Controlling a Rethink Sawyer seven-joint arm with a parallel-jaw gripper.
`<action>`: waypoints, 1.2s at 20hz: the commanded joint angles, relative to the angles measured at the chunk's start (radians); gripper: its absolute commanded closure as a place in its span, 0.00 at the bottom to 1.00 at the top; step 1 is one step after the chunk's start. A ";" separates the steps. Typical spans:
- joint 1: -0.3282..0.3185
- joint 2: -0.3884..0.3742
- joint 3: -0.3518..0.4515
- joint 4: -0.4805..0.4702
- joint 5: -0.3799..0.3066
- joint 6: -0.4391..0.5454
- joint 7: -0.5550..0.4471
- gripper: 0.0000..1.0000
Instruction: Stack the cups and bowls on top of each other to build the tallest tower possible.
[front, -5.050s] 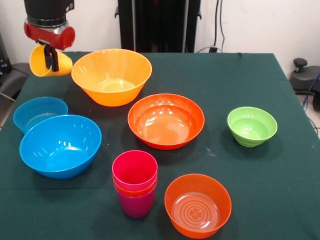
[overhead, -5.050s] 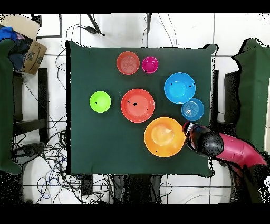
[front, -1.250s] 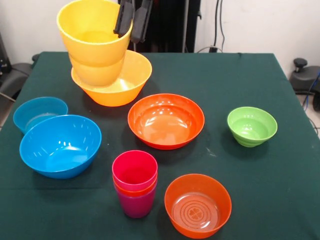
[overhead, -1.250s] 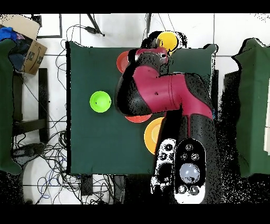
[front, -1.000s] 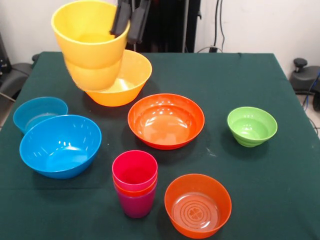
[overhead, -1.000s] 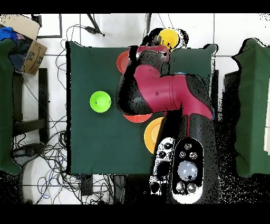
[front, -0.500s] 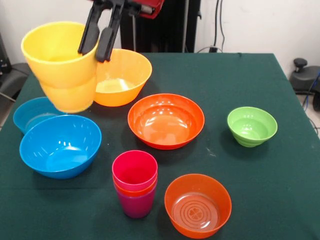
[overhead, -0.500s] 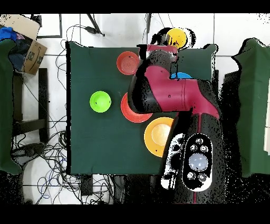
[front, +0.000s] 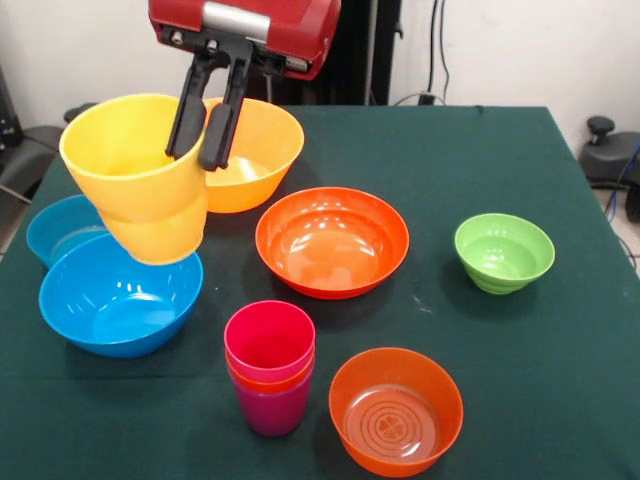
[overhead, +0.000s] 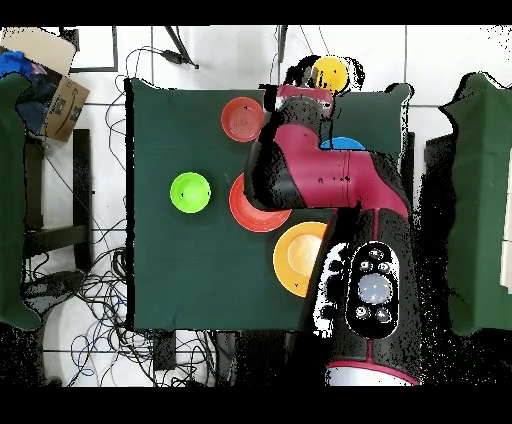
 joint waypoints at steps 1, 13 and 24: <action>0.035 0.037 0.006 0.064 0.048 -0.014 0.148 1.00; 0.083 0.075 -0.057 0.069 0.117 -0.060 0.156 1.00; 0.155 0.115 -0.137 0.065 0.206 -0.098 0.156 1.00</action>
